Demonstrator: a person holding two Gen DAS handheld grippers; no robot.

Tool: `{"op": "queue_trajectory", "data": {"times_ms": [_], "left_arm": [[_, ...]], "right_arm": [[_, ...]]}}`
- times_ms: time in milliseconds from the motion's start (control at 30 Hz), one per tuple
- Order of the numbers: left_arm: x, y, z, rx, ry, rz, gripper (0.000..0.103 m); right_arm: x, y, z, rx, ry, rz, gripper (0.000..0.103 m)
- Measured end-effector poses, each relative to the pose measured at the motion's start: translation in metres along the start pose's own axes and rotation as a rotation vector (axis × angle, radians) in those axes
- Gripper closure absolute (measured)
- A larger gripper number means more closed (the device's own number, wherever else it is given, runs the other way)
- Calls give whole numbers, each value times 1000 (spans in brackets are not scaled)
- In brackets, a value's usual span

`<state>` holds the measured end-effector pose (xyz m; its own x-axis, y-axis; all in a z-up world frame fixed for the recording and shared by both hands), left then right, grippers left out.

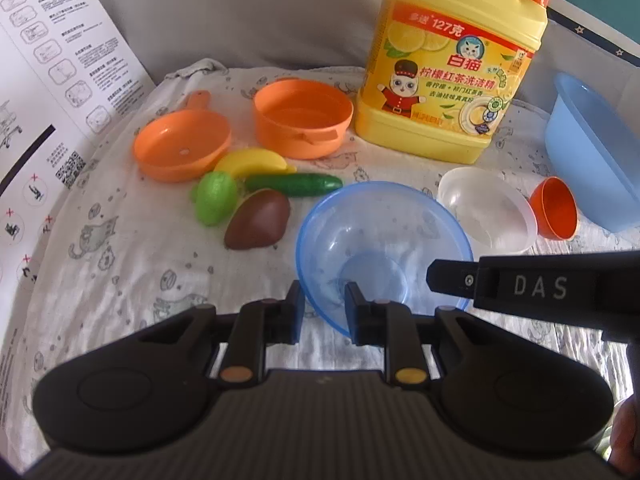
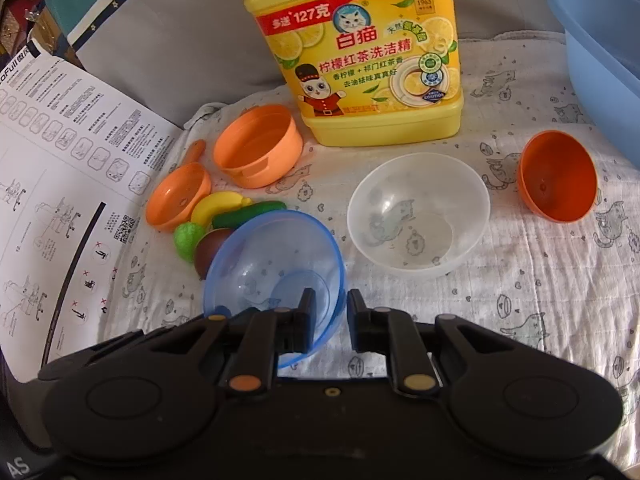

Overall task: Organize plates and bowls
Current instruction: 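Move both tools to the small blue bowl and close on its rim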

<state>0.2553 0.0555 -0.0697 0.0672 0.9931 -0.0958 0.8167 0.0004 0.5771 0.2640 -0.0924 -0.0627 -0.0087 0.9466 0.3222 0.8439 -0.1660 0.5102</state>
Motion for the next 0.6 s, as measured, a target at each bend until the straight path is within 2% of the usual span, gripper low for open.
{"op": "queue_trajectory", "data": {"times_ms": [267,600], "left_arm": [[-6,-11,-20,5,1,7,82],[-19,-36,-68,0,7,32,82]], "right_arm": [[0,-11,-21,-4,7,2,86],[-1,-41,-69,-21,23,1,86]]}}
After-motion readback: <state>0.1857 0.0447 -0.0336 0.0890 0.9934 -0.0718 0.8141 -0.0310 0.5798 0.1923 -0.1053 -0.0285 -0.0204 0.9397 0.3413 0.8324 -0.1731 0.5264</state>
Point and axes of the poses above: each gripper's, at about its wrist camera, not at the fingertips, and z roughly the way its jaws point, x to its left, y to its top, the point moved 2 cm from there along z, roughly the way its jaws point, and after that the axes turned 1 degree about y, right-handed, at the moved point
